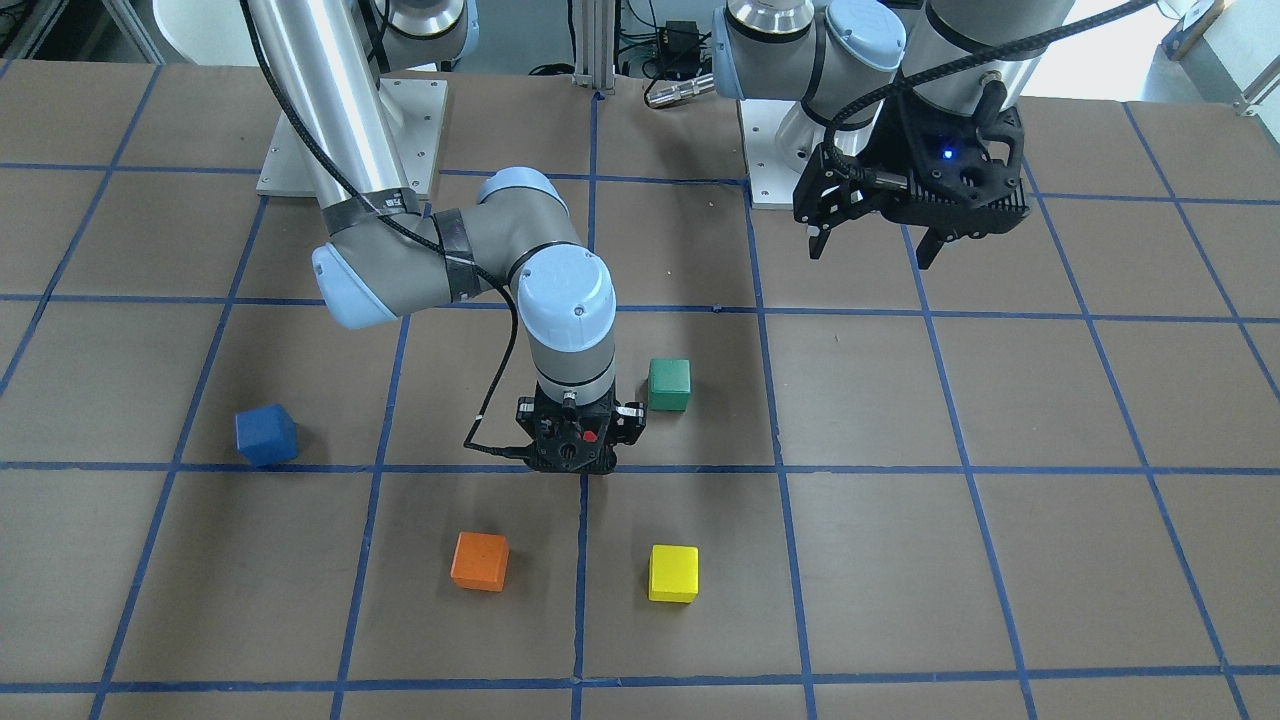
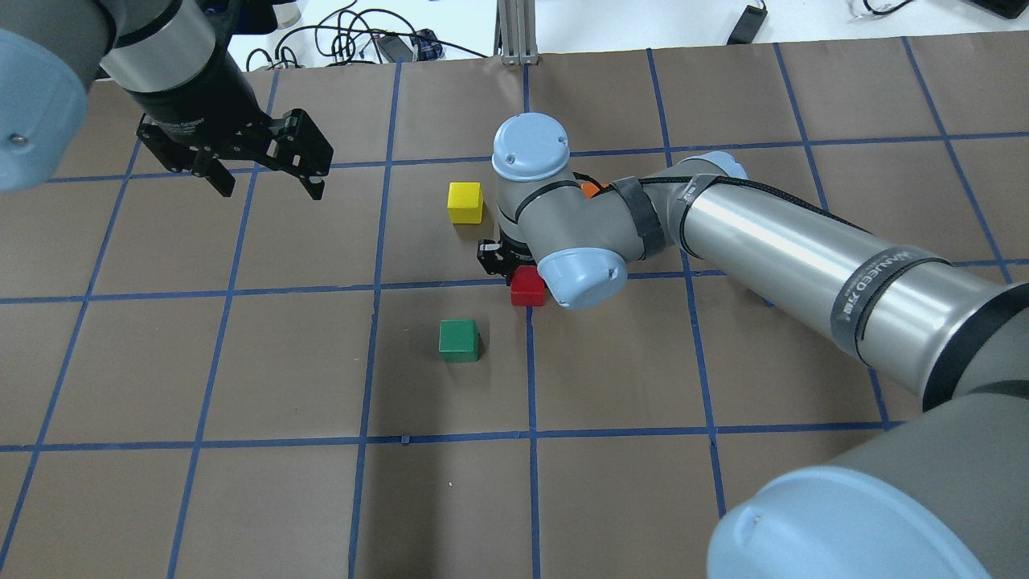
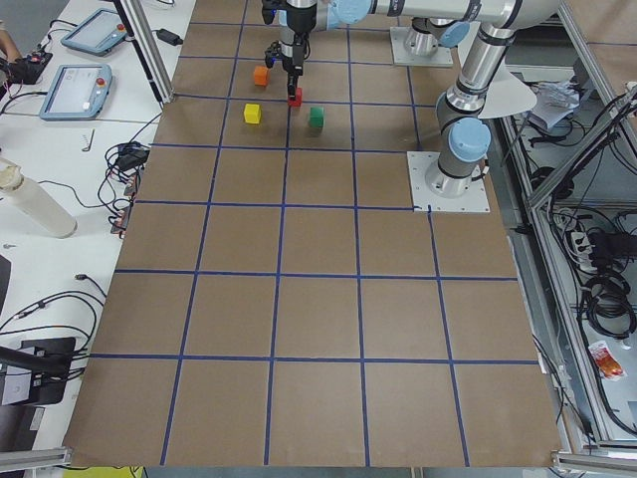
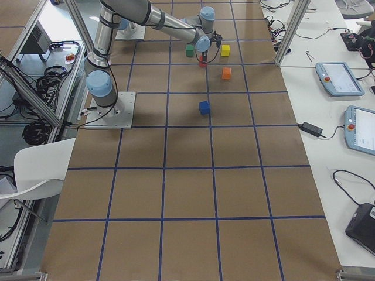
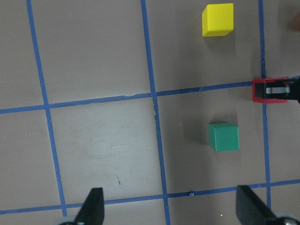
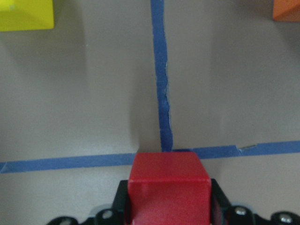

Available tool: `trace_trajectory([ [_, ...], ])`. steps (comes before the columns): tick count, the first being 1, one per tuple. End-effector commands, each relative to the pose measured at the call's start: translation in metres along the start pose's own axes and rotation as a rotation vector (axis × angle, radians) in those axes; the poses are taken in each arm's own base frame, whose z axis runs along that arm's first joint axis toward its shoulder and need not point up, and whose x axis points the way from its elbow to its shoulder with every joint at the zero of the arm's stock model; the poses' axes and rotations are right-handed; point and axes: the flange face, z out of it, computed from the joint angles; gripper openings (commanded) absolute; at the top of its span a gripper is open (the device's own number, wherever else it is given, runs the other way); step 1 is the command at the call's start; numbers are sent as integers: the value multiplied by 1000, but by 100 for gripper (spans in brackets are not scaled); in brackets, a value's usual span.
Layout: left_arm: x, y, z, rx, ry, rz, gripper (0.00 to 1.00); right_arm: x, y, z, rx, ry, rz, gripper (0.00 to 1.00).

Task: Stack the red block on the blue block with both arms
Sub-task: 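Lift the red cube with the right gripper and carry it over the blue cube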

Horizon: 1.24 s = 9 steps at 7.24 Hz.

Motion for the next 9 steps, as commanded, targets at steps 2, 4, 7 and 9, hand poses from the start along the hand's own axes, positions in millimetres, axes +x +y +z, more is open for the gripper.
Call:
trace_trajectory([
  [2, 0, 0, 0, 0, 0, 0, 100, 9, -9, -65, 2, 6, 0, 0],
  [4, 0, 0, 0, 0, 0, 0, 100, 48, -41, -121, -20, 28, 19, 0],
  [7, 0, 0, 0, 0, 0, 0, 100, 165, -59, -166, -52, 34, -7, 0],
  [9, 0, -1, 0, 0, 0, 0, 100, 244, -59, -153, -87, 36, -80, 0],
])
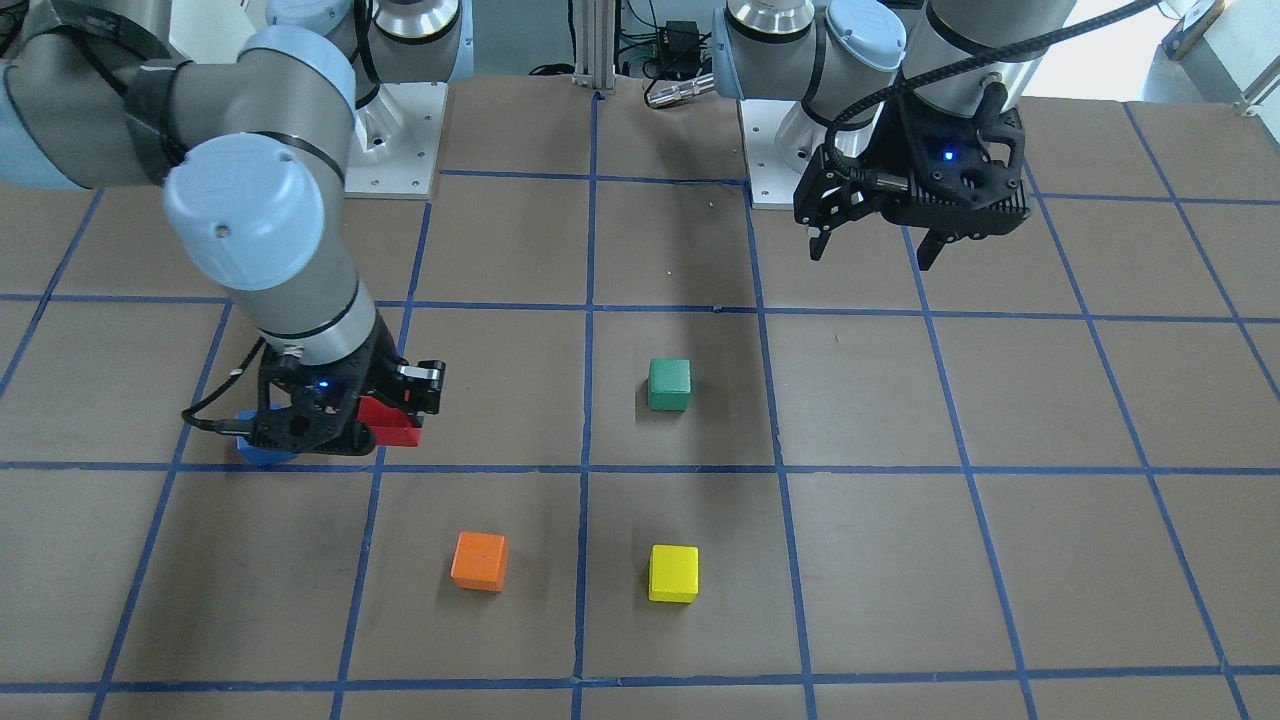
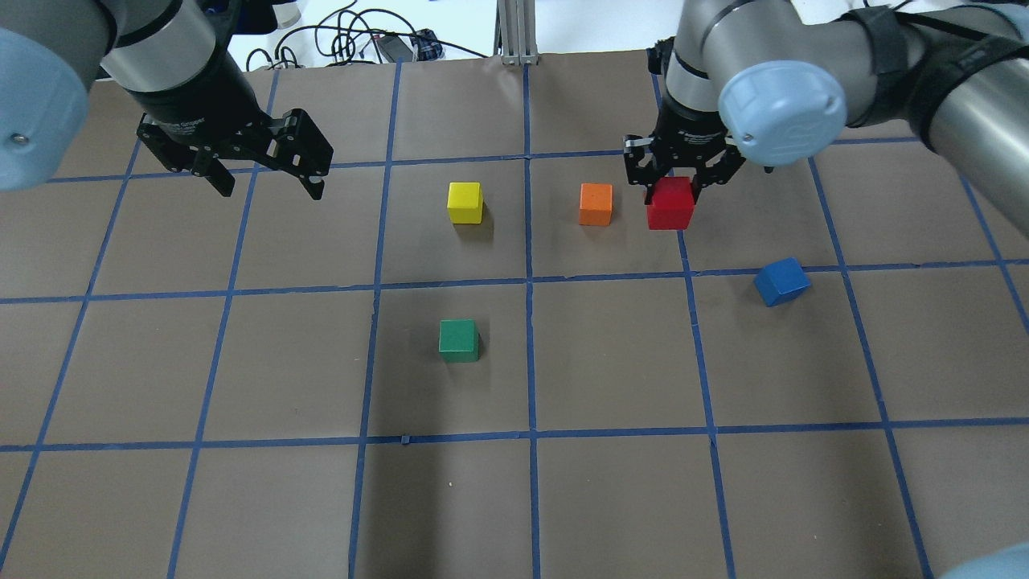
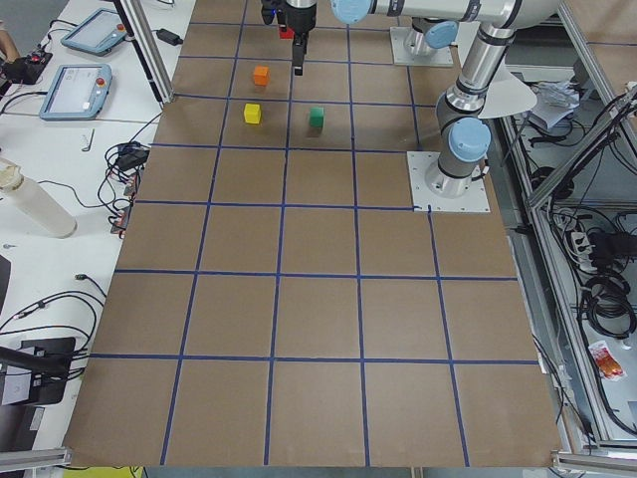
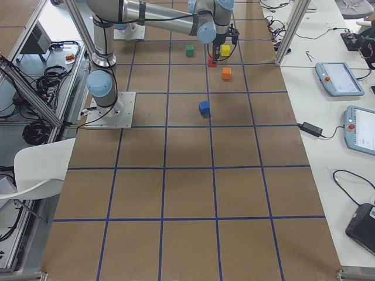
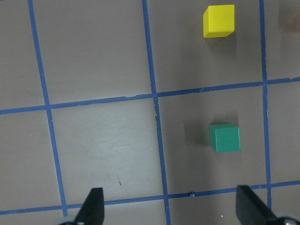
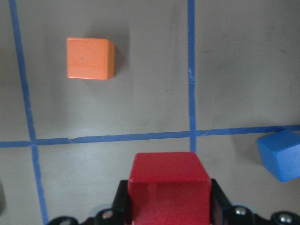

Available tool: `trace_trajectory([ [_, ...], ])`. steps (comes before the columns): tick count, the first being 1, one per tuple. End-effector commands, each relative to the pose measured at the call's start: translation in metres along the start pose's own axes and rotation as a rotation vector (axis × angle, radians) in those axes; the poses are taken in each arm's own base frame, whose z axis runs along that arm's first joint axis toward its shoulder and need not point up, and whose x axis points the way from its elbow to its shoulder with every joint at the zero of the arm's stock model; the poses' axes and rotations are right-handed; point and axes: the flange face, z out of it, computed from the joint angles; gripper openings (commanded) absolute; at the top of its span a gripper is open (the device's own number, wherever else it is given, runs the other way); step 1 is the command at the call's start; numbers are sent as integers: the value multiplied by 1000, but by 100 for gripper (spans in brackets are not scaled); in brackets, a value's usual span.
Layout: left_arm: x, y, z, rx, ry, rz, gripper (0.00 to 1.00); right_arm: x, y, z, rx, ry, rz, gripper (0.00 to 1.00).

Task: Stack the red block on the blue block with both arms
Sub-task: 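Lift the red cube with the right gripper and carry it over the blue cube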

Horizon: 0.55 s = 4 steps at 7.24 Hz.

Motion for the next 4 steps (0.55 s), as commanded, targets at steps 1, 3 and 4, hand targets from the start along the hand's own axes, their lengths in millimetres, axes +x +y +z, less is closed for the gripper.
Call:
trace_trajectory([
  [1, 0, -1, 0, 0, 0, 0, 100, 78, 14, 18, -38, -9, -56, 0],
  [3, 0, -1, 0, 0, 0, 0, 100, 111, 21, 35, 6, -5, -96, 0],
  [4, 0, -1, 0, 0, 0, 0, 100, 135, 23, 48, 31, -1, -120, 0],
])
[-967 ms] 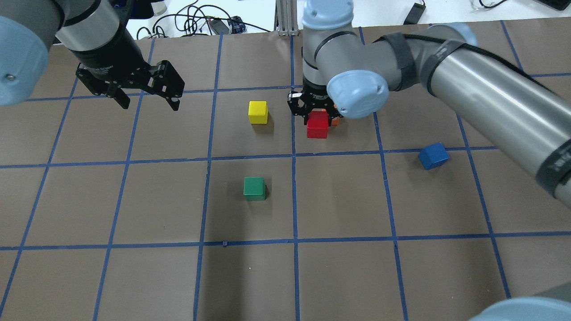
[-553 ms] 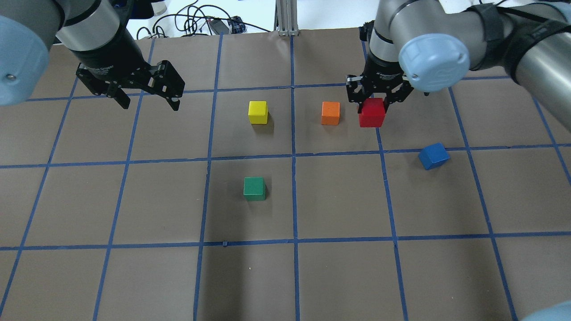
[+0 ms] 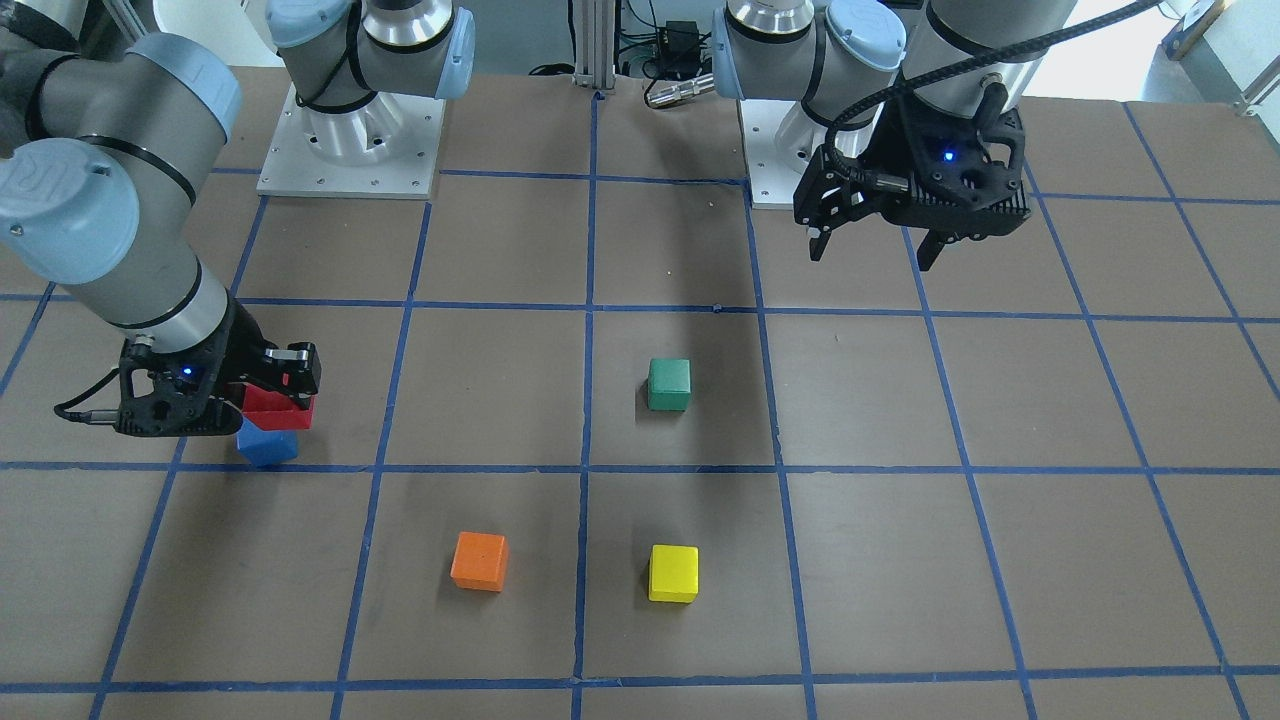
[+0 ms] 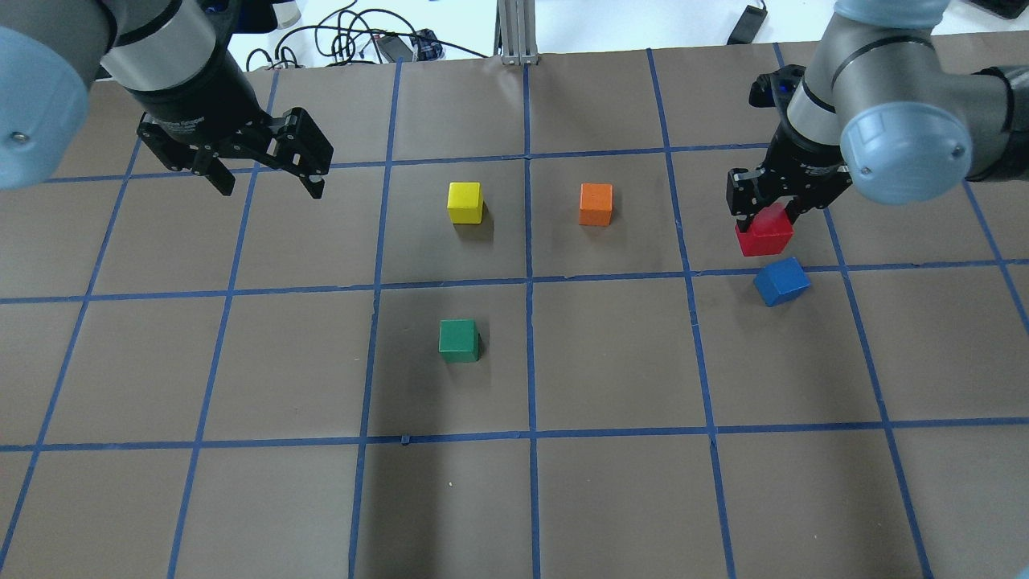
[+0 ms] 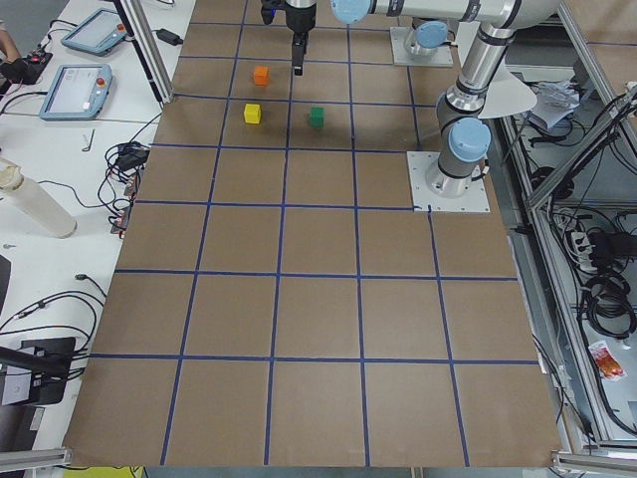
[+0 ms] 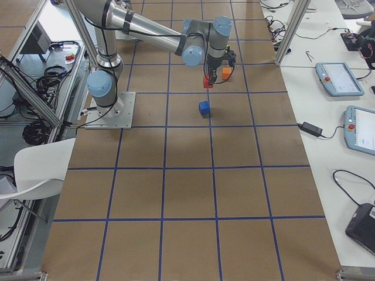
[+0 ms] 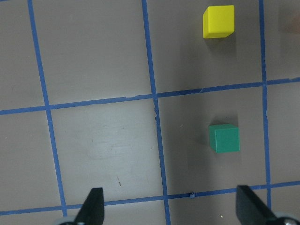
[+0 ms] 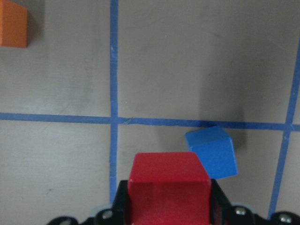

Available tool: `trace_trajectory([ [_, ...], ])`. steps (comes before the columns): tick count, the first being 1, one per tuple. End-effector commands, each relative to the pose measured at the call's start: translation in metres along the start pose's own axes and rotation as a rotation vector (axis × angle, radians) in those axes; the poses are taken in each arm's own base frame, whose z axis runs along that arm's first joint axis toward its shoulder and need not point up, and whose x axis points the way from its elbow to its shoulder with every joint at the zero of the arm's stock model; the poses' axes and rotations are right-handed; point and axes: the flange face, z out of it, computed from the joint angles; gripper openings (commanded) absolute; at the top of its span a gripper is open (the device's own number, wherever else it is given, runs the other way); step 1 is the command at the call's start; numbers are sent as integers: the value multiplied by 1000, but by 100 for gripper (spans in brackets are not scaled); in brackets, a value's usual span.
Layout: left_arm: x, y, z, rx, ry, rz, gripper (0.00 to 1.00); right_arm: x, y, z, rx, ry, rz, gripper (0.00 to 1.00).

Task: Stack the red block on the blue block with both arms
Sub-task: 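Lift the red cube with the right gripper and carry it over the blue cube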

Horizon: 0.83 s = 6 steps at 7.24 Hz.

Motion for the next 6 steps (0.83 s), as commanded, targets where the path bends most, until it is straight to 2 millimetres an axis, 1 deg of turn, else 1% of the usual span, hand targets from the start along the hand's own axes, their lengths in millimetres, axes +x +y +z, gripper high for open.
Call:
trace_trajectory([
  [1, 0, 0, -1, 1, 0, 0, 100, 42, 10, 22, 28, 3, -76, 0],
  [3, 0, 1, 1, -2, 0, 0, 100, 46, 10, 25, 29, 4, -101, 0],
  [4, 0, 1, 1, -2, 0, 0, 100, 47, 9, 30, 21, 5, -148, 0],
  [6, 0, 1, 0, 0, 0, 0, 100, 46, 14, 38, 10, 0, -150, 0],
])
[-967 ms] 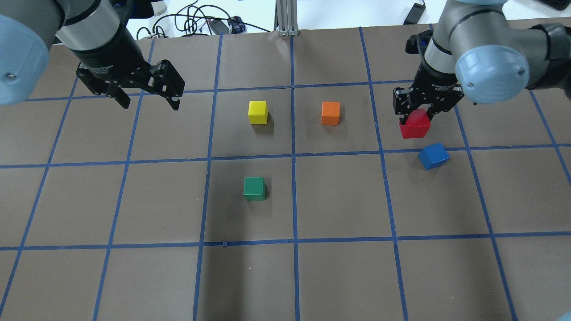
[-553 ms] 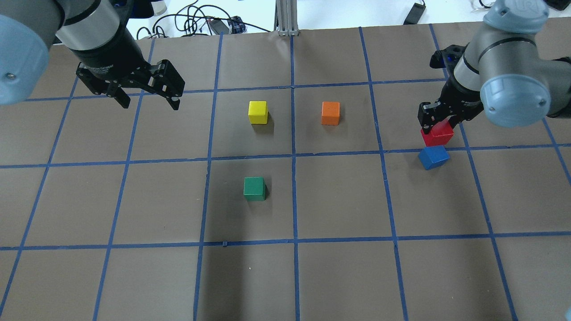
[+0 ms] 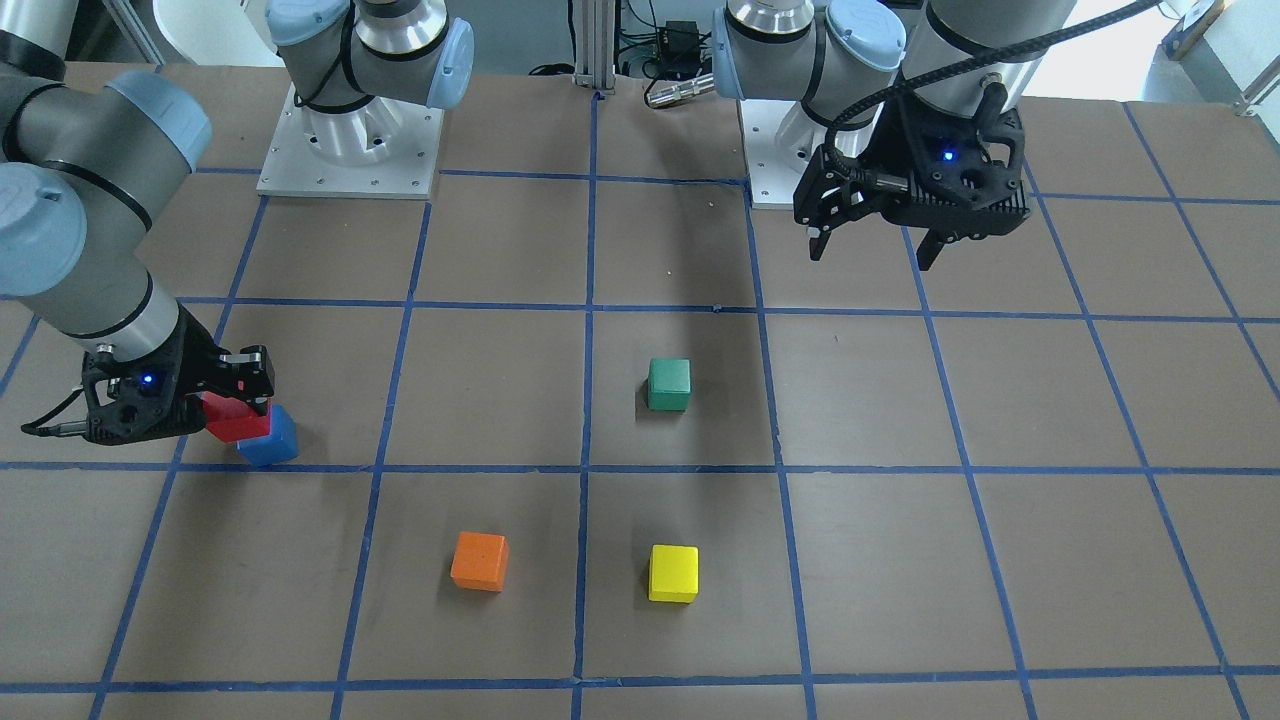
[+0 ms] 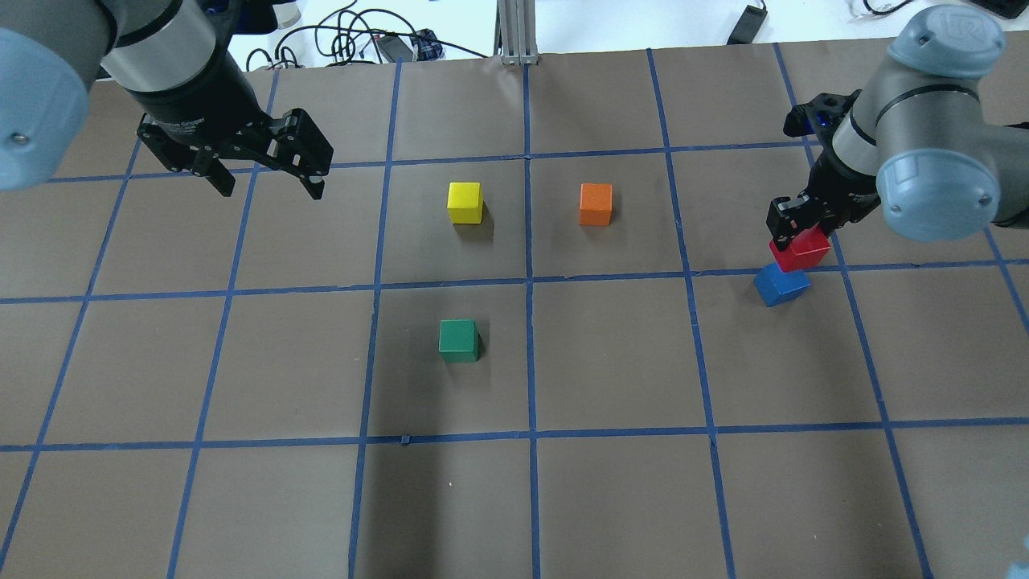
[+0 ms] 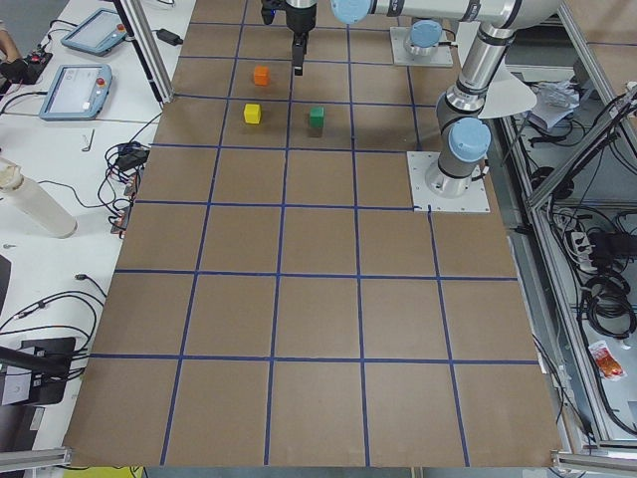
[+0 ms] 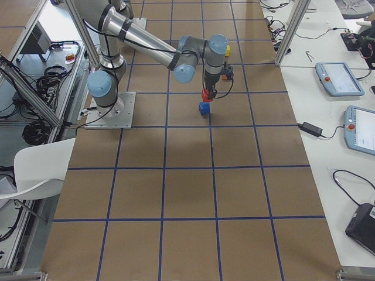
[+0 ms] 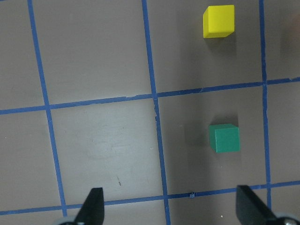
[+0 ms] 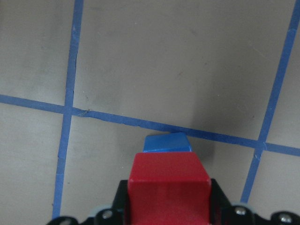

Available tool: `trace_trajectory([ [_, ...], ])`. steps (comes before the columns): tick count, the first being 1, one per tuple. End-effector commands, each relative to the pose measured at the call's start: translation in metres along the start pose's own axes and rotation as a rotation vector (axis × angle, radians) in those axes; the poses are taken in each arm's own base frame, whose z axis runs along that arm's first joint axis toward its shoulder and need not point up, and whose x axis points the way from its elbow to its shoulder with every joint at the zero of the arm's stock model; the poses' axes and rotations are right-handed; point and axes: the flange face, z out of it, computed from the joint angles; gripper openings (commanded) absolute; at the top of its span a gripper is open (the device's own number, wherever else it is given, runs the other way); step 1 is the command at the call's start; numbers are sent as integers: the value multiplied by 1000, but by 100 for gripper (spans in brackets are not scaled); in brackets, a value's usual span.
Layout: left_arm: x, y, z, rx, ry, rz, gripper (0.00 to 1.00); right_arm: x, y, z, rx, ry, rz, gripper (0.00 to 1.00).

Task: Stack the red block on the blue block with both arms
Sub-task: 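Lower the red cube onto the blue cube with the right gripper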

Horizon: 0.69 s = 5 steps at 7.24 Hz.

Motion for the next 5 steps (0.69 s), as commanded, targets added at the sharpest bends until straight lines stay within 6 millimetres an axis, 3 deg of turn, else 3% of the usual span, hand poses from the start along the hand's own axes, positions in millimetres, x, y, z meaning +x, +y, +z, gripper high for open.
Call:
trace_trajectory([
  [1, 0, 0, 0, 1, 0, 0, 100, -1, 4, 11, 4, 2, -11, 0],
  [5, 0, 0, 0, 1, 0, 0, 100, 6, 6, 16, 27, 13, -2, 0],
])
